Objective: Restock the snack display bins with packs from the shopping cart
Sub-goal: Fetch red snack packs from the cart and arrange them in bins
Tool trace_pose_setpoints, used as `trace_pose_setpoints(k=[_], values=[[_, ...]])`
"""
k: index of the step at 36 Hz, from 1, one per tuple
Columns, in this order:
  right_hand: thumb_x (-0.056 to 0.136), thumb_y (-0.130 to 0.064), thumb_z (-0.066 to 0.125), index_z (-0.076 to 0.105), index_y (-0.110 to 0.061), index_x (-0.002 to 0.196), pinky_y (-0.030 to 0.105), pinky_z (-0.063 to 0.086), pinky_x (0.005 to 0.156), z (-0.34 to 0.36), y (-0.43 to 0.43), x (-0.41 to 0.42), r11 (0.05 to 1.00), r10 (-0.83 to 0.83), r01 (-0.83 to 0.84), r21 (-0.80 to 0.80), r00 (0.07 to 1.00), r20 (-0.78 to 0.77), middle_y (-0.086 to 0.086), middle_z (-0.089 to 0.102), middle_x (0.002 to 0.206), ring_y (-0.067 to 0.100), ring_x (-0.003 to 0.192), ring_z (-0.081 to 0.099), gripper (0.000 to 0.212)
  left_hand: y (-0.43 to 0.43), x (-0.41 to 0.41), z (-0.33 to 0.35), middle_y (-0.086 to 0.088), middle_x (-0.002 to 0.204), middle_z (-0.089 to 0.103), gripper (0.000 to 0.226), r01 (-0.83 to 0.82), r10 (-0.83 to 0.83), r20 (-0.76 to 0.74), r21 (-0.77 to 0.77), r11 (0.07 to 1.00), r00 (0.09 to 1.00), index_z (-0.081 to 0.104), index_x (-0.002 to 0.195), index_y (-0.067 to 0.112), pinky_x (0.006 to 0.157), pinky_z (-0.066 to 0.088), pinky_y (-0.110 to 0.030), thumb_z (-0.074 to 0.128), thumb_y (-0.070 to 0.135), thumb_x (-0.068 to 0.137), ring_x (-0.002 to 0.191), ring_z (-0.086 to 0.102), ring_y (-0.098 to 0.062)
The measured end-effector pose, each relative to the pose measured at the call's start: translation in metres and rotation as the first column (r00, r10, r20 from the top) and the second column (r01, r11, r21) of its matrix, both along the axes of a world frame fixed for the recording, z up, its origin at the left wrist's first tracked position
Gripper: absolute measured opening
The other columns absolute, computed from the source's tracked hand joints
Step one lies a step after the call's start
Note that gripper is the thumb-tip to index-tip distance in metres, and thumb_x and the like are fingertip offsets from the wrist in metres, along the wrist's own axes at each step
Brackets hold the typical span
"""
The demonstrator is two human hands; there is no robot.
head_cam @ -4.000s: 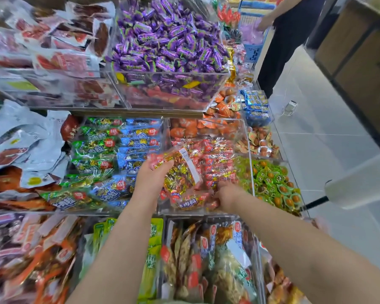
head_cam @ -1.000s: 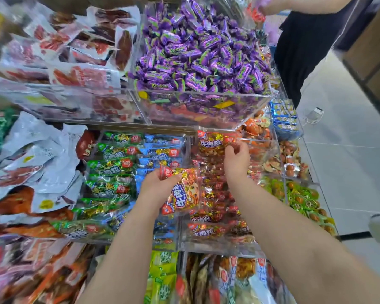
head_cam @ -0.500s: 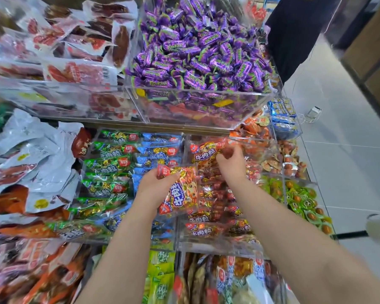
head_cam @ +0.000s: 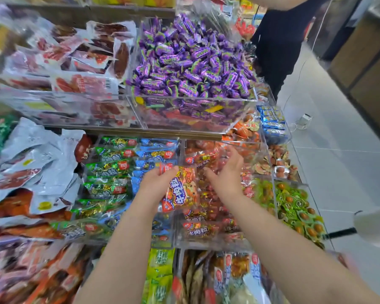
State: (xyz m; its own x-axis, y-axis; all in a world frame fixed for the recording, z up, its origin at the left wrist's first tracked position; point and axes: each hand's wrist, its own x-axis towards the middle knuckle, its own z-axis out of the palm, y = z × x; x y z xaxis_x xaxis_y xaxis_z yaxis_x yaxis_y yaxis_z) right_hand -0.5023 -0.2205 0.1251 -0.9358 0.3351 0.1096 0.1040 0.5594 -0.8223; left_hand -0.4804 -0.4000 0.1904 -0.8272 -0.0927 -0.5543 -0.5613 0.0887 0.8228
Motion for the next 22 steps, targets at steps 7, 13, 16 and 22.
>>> trace_pose_setpoints(k=[7, 13, 16, 22], values=[[0.087, -0.025, 0.064, 0.064, -0.032, 0.086, 0.008, 0.036, 0.053, 0.02, 0.01, -0.023, 0.934, 0.329, -0.352, 0.054, 0.91, 0.251, -0.012, 0.066, 0.09, -0.001, 0.067, 0.054, 0.006, -0.001, -0.002, 0.003, -0.012, 0.14, 0.052, 0.071, -0.027, 0.027, 0.002, 0.095, 0.995, 1.0, 0.043, 0.142, 0.012, 0.105, 0.04, -0.055, 0.064, 0.047, 0.083, 0.127, 0.051, -0.035], [0.087, -0.015, 0.061, 0.059, -0.02, 0.128, 0.018, 0.043, 0.078, 0.019, 0.007, -0.053, 0.902, 0.416, -0.432, -0.027, 0.85, 0.324, 0.002, 0.064, 0.116, 0.012, 0.094, 0.059, 0.041, -0.007, -0.005, 0.005, -0.016, 0.125, 0.062, 0.057, -0.009, 0.008, 0.014, 0.058, 0.998, 1.0, 0.048, 0.136, 0.008, 0.1, 0.045, -0.054, 0.062, 0.038, 0.09, 0.112, 0.061, -0.036], [0.087, -0.025, 0.061, 0.062, -0.018, 0.118, 0.022, 0.042, 0.076, 0.014, -0.005, -0.059, 0.963, 0.257, -0.27, -0.003, 0.913, 0.317, 0.001, 0.064, 0.104, 0.017, 0.088, 0.059, 0.032, -0.013, -0.007, 0.005, -0.014, 0.104, 0.072, 0.035, 0.041, -0.041, 0.012, 0.021, 0.999, 0.999, 0.06, 0.116, 0.011, 0.093, 0.051, -0.055, 0.062, 0.035, 0.091, 0.098, 0.068, -0.034], [0.088, -0.029, 0.061, 0.06, -0.024, 0.109, 0.027, 0.043, 0.078, 0.021, -0.019, -0.05, 0.919, 0.332, -0.212, -0.332, 0.871, 0.362, -0.004, 0.061, 0.103, 0.015, 0.094, 0.057, 0.022, -0.016, -0.01, 0.008, -0.008, 0.089, 0.075, 0.027, 0.074, -0.075, -0.038, -0.015, 0.997, 0.996, 0.06, 0.106, 0.011, 0.083, 0.057, -0.049, 0.065, 0.032, 0.09, 0.084, 0.073, -0.027]])
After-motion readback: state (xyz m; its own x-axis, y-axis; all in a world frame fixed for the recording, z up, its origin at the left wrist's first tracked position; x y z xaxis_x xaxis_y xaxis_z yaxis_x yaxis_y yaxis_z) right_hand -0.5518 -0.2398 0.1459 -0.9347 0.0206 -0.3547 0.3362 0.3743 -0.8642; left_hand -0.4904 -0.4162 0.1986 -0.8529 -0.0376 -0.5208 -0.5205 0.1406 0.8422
